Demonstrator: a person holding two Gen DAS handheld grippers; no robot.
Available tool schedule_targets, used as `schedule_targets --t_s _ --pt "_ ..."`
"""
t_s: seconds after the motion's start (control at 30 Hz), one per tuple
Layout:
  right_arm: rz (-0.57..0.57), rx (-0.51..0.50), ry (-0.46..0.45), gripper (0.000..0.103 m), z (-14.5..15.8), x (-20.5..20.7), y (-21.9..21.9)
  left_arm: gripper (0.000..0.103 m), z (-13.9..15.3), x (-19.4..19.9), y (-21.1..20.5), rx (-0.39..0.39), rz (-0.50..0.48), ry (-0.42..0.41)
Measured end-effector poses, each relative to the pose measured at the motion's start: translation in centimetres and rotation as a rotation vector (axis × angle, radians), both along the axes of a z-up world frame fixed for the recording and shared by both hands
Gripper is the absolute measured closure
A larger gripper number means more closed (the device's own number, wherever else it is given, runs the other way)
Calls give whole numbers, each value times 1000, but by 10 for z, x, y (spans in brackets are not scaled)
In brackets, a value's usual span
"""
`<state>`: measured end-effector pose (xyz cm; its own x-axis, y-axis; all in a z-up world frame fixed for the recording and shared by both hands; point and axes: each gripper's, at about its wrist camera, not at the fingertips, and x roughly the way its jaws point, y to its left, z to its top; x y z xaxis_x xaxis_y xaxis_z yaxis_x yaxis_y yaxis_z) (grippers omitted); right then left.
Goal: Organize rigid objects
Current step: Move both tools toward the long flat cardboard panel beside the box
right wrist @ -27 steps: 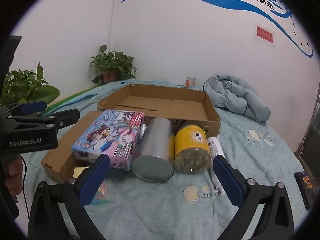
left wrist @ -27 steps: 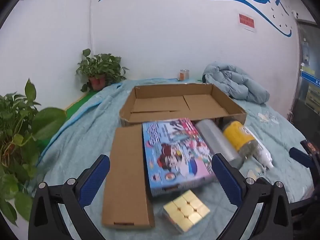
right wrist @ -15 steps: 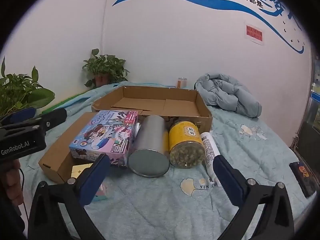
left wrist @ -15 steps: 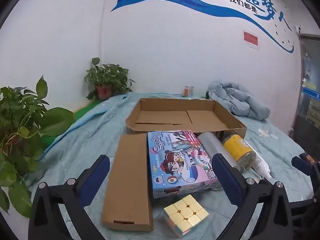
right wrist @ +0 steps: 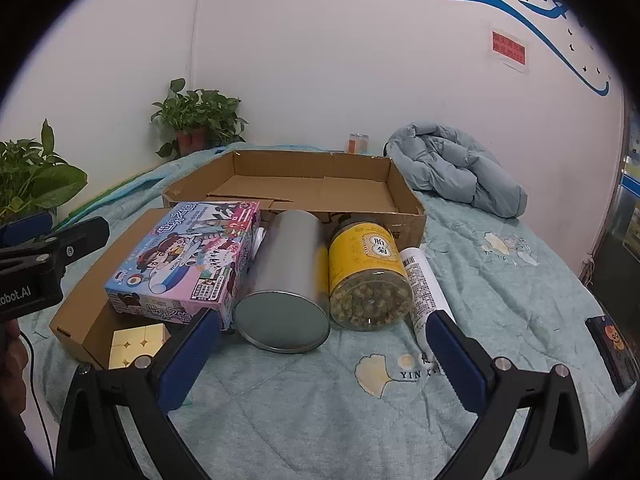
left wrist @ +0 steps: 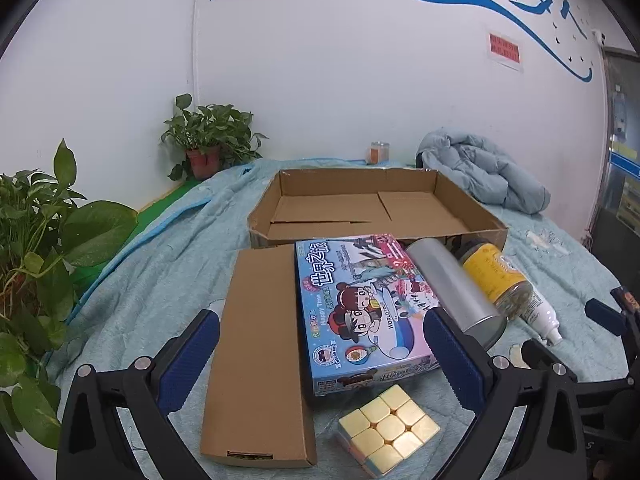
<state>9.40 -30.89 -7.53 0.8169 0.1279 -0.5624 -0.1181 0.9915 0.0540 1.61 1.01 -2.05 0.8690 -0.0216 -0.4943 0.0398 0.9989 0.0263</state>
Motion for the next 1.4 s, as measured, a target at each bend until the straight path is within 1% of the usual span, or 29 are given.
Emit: schedule_targets --t_s 0.2,0.3,0.4,0.53,0.57,0.6,0.63,0.67,0.7,0.73,0.77,0.8,0.83,0.87,0.9,0.93,1.0,1.03,1.13,1.2,1.27,1.37,1.4 --pt "2 -6 33 1 -6 11 -4 1 -5 9 4 -13 26 13" --pt "22 -10 46 1 -8 14 1 1 -8 13 8 -21 33 21" --pt "44 -15 53 1 -9 15 8 1 -9 16 8 -9 42 23" --pt "60 -24 61 1 -11 19 12 1 -11 21 12 -11 34 30" --pt "65 -22 65 2 -11 19 12 2 -12 22 14 -14 30 33" --pt "72 -14 66 15 -11 20 12 5 -12 24 15 -18 27 33" --pt "84 -2 65 24 -10 19 13 25 -13 24 16 -20 25 27" --pt "91 1 66 33 -9 19 14 51 -14 25 17 -21 19 31" --pt "98 7 60 33 -8 19 15 57 -16 28 19 -20 11 51" --pt "119 27 39 32 -5 17 15 57 -16 31 21 -27 2 71" --pt "129 37 25 26 -4 16 17 49 -16 31 24 -40 -11 70" --pt "139 44 10 13 -2 14 18 37 -14 30 28 -56 -29 63" --pt "154 52 -5 7 0 13 20 2 -13 29 31 -62 -31 60" --pt "181 61 -16 1 1 11 23 0 -12 27 34 -66 -25 48" --pt "210 75 -21 1 1 10 26 1 -11 26 39 -73 -21 32" --pt "235 87 -14 1 1 10 29 1 -12 28 43 -74 -28 39" --pt "316 151 14 1 -1 11 37 1 -16 31 50 -86 -51 77" --pt "358 191 36 0 -3 10 41 1 -20 34 58 -119 -64 105" --pt "457 245 88 0 -2 8 59 1 -33 40 82 -235 -101 187" --pt "512 267 122 0 0 6 73 1 -41 43 94 -262 -116 225" --pt "564 277 158 1 3 7 89 1 -49 48 106 -271 -116 262" --pt "589 286 233 1 2 13 111 1 -62 59 127 -348 -114 317" --pt "583 297 266 0 -1 16 117 1 -69 64 135 -389 -133 346"
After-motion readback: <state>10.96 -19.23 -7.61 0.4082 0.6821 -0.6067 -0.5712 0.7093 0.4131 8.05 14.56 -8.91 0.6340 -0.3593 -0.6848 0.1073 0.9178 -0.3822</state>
